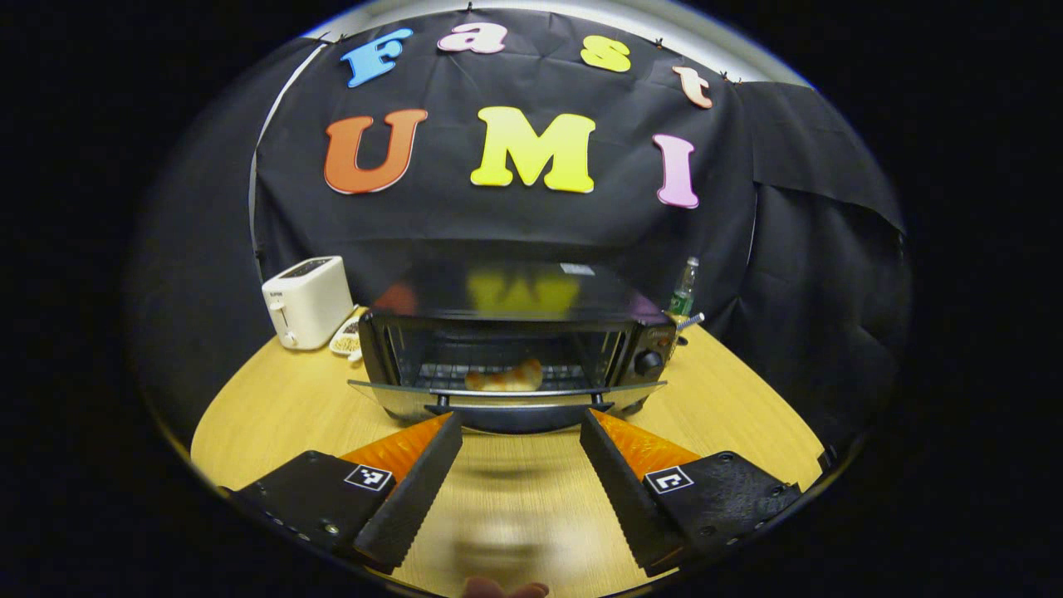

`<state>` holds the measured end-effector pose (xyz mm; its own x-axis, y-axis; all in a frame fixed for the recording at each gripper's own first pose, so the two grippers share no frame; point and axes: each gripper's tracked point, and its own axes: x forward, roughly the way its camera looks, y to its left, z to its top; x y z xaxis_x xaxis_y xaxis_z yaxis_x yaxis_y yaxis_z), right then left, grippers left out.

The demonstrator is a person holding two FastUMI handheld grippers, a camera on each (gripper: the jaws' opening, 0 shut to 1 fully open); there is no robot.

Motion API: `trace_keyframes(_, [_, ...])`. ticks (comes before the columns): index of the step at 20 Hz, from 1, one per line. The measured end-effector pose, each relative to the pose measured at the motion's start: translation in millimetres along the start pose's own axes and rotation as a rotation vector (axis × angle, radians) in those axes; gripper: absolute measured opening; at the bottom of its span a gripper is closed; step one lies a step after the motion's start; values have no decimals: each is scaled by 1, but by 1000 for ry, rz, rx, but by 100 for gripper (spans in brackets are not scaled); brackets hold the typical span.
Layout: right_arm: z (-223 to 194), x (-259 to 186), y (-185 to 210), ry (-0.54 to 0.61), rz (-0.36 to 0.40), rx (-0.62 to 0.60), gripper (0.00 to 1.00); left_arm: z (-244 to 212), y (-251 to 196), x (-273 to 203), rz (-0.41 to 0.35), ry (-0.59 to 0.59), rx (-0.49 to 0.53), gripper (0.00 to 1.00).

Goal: Open the electric oven with the left hand, put the food in, and close the electric oven.

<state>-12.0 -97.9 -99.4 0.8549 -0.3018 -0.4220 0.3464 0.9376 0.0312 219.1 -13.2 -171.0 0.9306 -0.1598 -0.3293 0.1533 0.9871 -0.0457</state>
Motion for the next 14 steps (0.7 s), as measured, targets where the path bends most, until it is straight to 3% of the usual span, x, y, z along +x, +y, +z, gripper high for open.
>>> trace_keyframes(7, [46, 28, 23, -91, 117, -37, 96, 93, -6, -45, 23, -164, -8, 95])
trace_keyframes(14, [79, 13, 51, -189, 200, -21, 96, 138, -18, -150, 32, -280, -45, 94])
